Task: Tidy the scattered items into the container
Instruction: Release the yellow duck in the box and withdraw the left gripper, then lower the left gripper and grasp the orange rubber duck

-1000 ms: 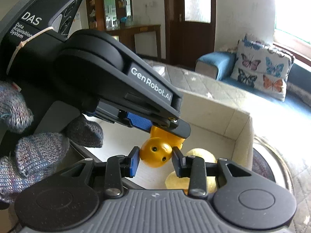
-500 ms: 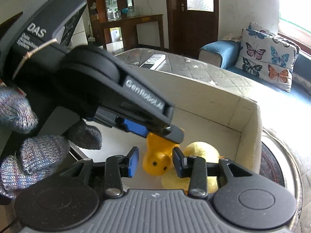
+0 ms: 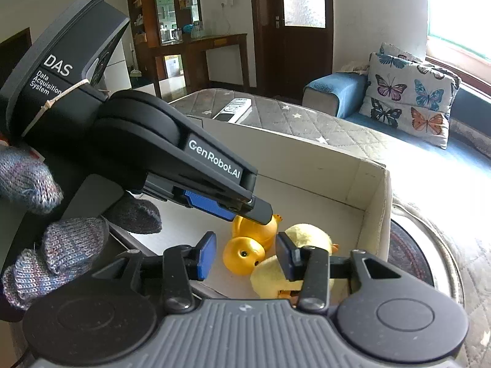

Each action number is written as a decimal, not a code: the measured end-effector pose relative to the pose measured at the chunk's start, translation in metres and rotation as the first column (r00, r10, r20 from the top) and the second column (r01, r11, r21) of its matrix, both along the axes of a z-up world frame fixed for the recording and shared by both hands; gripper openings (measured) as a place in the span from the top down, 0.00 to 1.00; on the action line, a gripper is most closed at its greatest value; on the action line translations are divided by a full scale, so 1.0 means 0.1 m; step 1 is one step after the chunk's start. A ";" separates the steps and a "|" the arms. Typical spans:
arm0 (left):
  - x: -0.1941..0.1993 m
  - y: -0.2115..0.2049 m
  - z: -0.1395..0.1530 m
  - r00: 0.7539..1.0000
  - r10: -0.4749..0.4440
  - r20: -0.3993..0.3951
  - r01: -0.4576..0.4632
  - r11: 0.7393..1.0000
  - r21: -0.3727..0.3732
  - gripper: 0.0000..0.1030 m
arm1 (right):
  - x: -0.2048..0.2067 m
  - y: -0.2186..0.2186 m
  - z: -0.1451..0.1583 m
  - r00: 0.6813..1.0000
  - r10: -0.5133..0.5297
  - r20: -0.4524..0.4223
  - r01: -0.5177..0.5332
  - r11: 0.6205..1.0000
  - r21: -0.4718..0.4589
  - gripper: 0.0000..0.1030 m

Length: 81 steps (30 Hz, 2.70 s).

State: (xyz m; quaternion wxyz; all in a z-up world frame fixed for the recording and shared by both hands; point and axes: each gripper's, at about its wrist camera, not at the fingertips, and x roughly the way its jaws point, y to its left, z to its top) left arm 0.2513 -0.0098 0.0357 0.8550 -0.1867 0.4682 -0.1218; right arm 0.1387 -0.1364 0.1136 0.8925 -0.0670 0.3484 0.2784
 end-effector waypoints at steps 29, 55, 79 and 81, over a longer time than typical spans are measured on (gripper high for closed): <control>-1.16 -0.29 0.31 0.985 -0.104 0.138 0.095 0.993 0.072 0.66 | -1.27 -0.50 0.30 0.981 -0.110 0.158 0.112 0.994 0.000 0.37; -1.68 -0.45 -0.10 0.985 -0.170 0.022 0.170 0.985 0.008 0.66 | -1.69 -0.93 -0.13 0.980 -0.196 0.034 0.196 0.981 0.004 0.21; -1.78 -0.44 -0.10 0.983 -0.182 0.012 0.183 0.982 -0.043 0.66 | -2.12 -0.86 -0.06 0.992 -0.129 0.015 0.129 0.991 -0.045 0.21; -1.78 -0.44 -0.10 0.983 -0.182 0.002 0.182 0.981 -0.063 0.66 | -2.08 -0.86 -0.08 0.991 -0.135 0.022 0.137 0.989 -0.061 0.21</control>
